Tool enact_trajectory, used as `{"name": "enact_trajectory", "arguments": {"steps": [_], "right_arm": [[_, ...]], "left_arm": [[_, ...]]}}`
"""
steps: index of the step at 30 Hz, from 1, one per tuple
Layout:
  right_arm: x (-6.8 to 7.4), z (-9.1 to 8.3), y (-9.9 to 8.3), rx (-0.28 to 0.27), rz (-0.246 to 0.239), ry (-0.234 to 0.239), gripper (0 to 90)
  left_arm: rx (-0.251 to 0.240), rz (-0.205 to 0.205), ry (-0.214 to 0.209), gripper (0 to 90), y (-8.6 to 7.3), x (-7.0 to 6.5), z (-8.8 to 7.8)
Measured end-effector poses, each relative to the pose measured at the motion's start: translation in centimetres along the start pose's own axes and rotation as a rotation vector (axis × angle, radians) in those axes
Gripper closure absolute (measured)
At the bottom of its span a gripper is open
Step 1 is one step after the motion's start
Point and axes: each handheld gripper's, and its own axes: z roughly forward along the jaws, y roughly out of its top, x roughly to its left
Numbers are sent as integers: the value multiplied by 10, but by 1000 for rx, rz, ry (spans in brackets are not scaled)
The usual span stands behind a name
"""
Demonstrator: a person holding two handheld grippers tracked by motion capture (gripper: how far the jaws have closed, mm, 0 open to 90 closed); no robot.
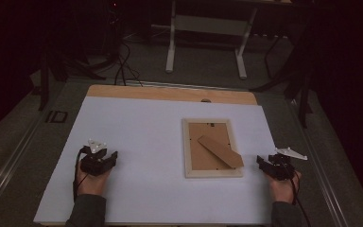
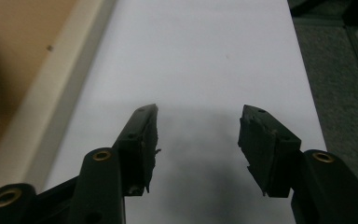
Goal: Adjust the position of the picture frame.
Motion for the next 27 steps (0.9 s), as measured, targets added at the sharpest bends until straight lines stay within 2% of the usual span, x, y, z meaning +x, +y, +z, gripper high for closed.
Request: {"name": "enact_trajectory", "arguments": {"steps": [2,4,8,13,15,16,18,27], "right_arm": [[2,-3,0,-17,-5,9,481],[2,-5,0,-23,-11,9,485],[2,-8,2,-43,-6,23,494],[1,-10,4,-64,0,35,521],[0,-11,4,-70,-2,41,548],[0,-11,4,-72,-2,45,572],[0,-12,4,-71,-13,58,637],[8,-14,6,-81,-40,61,878]], "left_arm": [[-11,-9,-28,573,0,1,-3],[-21,-11,-37,577,0,1,-4],[-52,-23,-42,581,0,3,-7],[-61,-37,-47,578,1,5,-7],[-53,-48,-29,581,2,6,-8],[-44,-57,-20,593,2,6,-8],[-37,-72,-28,616,2,9,-9],[-61,-122,-37,646,1,18,-18]]}}
